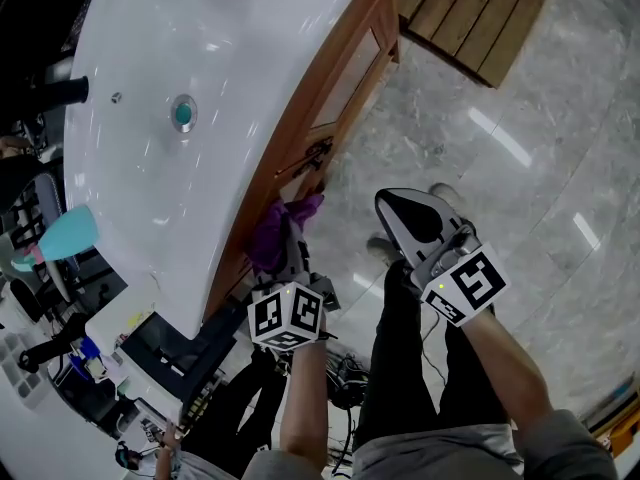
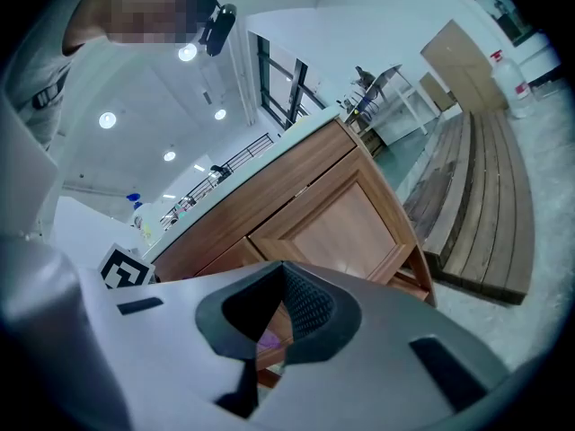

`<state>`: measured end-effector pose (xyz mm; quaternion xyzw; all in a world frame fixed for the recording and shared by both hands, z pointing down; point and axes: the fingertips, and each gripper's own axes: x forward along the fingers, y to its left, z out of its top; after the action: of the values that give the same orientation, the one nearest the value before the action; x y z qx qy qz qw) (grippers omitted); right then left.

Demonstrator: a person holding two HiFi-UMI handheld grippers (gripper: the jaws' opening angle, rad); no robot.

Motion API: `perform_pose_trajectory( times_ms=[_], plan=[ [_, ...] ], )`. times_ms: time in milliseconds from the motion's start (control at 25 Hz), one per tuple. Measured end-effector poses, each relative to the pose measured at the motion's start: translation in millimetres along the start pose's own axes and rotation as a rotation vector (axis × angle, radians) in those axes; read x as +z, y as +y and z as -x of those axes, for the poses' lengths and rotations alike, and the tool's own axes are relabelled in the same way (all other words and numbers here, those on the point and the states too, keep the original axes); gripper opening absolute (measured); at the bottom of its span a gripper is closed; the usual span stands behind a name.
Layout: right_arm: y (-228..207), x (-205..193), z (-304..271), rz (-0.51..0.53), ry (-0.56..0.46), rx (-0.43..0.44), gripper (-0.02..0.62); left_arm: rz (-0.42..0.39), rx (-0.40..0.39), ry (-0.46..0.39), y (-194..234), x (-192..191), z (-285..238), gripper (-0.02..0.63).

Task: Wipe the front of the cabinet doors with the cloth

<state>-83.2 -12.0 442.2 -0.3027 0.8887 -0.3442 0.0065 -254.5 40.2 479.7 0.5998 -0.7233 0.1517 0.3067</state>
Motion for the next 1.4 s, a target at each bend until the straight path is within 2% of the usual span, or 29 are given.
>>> perform_pose_trajectory(
  times_ms=[760,1160,1400],
  plan=[
    [-33,15,10,-0.027,-0.043,-0.069,0.009,-0.030,-0.102,0.011,-50,16,-33,0.081],
    [-36,15,19,-0.032,-0.059,-0.091,0.009,-0.085,-0.254,-0.034,-110,26,-29,0.081],
    [-30,10,23,-0.031,-0.053,-0.084,0.009,-0.068,-0.287,-0.029,-126,9,-9,0.081]
  ],
)
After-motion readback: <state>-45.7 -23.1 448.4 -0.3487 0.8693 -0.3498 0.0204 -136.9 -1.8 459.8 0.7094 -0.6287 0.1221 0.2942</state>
